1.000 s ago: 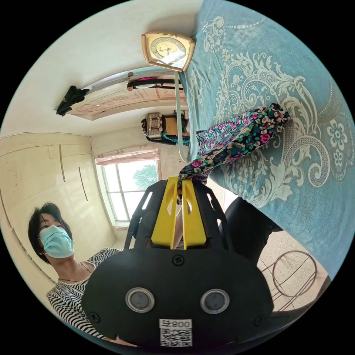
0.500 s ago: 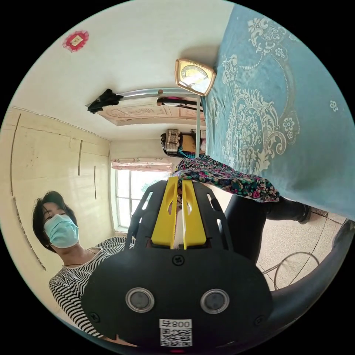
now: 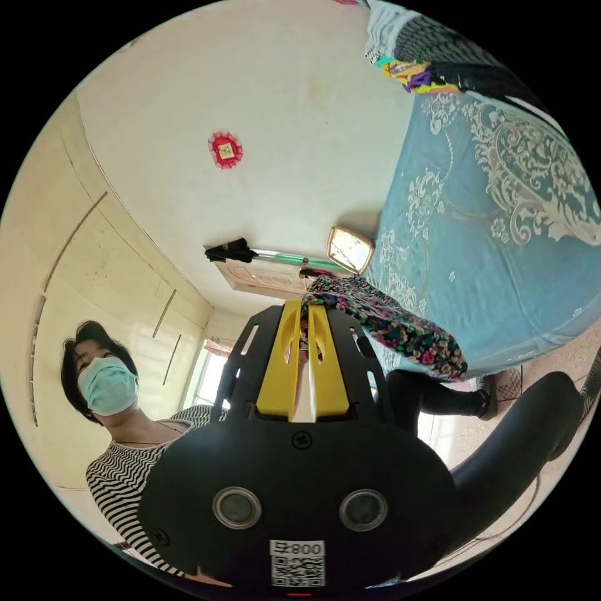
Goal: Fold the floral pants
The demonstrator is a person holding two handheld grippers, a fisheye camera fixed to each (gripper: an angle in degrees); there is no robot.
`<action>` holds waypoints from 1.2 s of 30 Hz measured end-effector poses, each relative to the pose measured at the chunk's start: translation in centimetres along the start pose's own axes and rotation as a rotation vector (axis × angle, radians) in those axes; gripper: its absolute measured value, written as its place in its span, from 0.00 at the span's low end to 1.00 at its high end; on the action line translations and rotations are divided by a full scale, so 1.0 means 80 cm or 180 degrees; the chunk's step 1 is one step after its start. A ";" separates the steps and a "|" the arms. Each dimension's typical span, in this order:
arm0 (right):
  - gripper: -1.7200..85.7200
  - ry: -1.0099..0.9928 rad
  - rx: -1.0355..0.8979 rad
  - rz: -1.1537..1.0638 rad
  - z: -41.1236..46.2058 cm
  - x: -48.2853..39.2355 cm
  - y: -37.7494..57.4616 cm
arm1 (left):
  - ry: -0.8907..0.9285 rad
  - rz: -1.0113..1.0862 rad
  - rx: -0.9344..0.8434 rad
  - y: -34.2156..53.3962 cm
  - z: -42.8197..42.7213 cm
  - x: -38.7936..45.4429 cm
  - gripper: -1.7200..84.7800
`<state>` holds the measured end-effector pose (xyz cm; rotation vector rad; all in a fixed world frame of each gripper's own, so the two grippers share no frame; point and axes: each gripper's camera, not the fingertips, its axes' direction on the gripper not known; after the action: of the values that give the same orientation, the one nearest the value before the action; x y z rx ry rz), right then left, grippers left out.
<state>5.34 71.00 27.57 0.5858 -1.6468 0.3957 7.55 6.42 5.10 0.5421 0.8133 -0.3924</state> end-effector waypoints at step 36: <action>0.04 0.1612 0.1385 0.0181 -0.579 -0.107 -0.228 | -0.0465 0.0269 -0.1968 -0.257 1.044 -0.314 0.06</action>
<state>54.16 83.76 25.28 0.6917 -1.0937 0.8809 28.94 -56.35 65.43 -0.0295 0.7205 -0.0869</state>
